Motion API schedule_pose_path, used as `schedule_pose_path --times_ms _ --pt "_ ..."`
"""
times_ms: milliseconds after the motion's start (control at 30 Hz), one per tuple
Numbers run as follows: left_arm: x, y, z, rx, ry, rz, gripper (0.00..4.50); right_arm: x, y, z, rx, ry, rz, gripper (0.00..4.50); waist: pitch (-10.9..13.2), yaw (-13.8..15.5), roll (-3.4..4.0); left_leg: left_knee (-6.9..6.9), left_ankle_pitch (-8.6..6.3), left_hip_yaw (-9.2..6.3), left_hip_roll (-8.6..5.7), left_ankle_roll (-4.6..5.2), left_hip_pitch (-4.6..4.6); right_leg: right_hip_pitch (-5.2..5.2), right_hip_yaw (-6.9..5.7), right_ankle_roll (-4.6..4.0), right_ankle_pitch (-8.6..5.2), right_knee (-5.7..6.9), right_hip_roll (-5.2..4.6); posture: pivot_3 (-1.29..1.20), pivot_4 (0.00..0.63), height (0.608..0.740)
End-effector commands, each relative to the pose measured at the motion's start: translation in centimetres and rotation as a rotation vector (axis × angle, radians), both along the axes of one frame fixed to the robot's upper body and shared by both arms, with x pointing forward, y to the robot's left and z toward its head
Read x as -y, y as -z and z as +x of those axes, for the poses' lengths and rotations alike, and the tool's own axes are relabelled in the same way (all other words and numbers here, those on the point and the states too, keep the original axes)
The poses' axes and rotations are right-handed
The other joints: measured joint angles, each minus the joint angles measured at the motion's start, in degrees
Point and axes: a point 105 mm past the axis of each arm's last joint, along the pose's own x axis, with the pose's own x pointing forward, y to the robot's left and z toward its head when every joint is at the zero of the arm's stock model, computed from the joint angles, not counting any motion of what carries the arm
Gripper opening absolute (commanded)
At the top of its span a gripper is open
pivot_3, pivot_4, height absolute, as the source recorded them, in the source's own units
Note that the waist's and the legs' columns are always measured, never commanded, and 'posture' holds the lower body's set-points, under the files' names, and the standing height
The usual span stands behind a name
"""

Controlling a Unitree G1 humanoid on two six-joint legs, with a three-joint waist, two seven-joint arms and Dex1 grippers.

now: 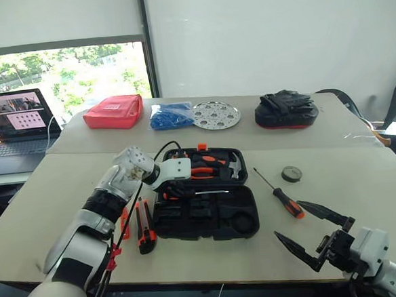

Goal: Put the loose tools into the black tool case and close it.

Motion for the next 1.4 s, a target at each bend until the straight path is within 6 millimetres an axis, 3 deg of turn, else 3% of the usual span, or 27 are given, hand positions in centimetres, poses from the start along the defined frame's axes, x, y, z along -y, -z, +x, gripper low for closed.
schedule_pose_path --times_ms 33,167,333,433,567,600,733,1000,1400 --pt "0.7 -1.0 0.1 0.05 0.004 -0.043 1.8 -0.4 -0.6 -0.1 0.029 -0.014 0.004 4.5 0.0 0.13 0.0 0.03 0.0 -0.01 -0.01 0.0 0.0 0.01 0.0 0.02 0.01 0.0 0.0 0.0 0.15 0.74" --pt "0.9 -2.9 -0.2 0.109 0.025 -0.114 3.18 -0.5 -0.4 -0.2 0.014 -0.022 0.008 4.5 0.01 0.15 0.0 0.05 0.0 -0.02 0.0 0.0 -0.03 0.0 0.0 0.01 0.02 0.0 0.0 0.0 0.15 0.74" --pt "0.7 -5.2 -1.0 0.163 0.033 -0.227 3.18 -0.6 -0.1 -0.3 -0.001 -0.022 0.012 4.5 0.0 -0.04 0.02 0.03 -0.02 -0.04 0.0 0.02 -0.07 -0.03 0.01 -0.22 0.15 -0.03 -0.01 0.0 0.15 0.74" --pt "0.3 -4.7 -0.8 0.169 0.018 -0.262 3.18 -1.0 0.0 -0.4 -0.008 -0.031 0.017 4.5 -0.01 -0.16 0.04 0.02 -0.03 -0.04 0.01 0.04 -0.04 -0.03 0.01 -0.23 0.15 -0.02 0.0 0.0 0.15 0.74" --pt "-0.3 -2.9 -0.4 0.114 -0.018 -0.293 1.96 -1.1 0.0 -0.2 -0.01 -0.037 0.016 4.5 -0.01 -0.12 0.04 0.04 -0.03 -0.03 0.0 0.04 0.01 -0.01 0.01 -0.23 0.16 0.01 0.0 0.0 0.15 0.74" --pt "-0.4 -2.5 -0.3 0.104 -0.024 -0.293 1.42 -1.0 0.0 -0.2 -0.01 -0.038 0.014 4.5 -0.01 -0.1 0.04 0.04 -0.02 -0.03 0.0 0.04 0.0 -0.01 0.0 -0.23 0.16 0.01 0.0 0.0 0.15 0.74" --pt "-0.3 -1.5 0.7 0.11 -0.061 -0.303 0.02 -0.9 -0.1 -0.1 -0.007 -0.039 0.007 4.5 -0.01 -0.02 0.03 0.06 -0.03 -0.03 -0.02 0.04 -0.03 -0.01 0.0 -0.23 0.15 -0.01 -0.01 0.0 0.15 0.74" --pt "0.8 -0.2 0.6 0.072 -0.055 -0.307 0.02 -1.0 -0.3 -0.3 -0.006 -0.038 0.008 4.5 -0.01 0.07 0.03 0.05 -0.03 -0.05 -0.04 0.04 -0.05 0.0 0.0 -0.22 0.16 -0.03 -0.02 0.0 0.15 0.74" --pt "1.5 4.0 -0.3 -0.019 -0.087 -0.221 0.02 -0.8 -0.1 0.0 -0.011 -0.021 0.009 4.5 -0.15 0.32 0.18 0.07 -0.03 -0.05 -0.06 0.04 0.05 0.13 0.0 -0.2 0.15 -0.03 -0.04 0.0 0.15 0.74"
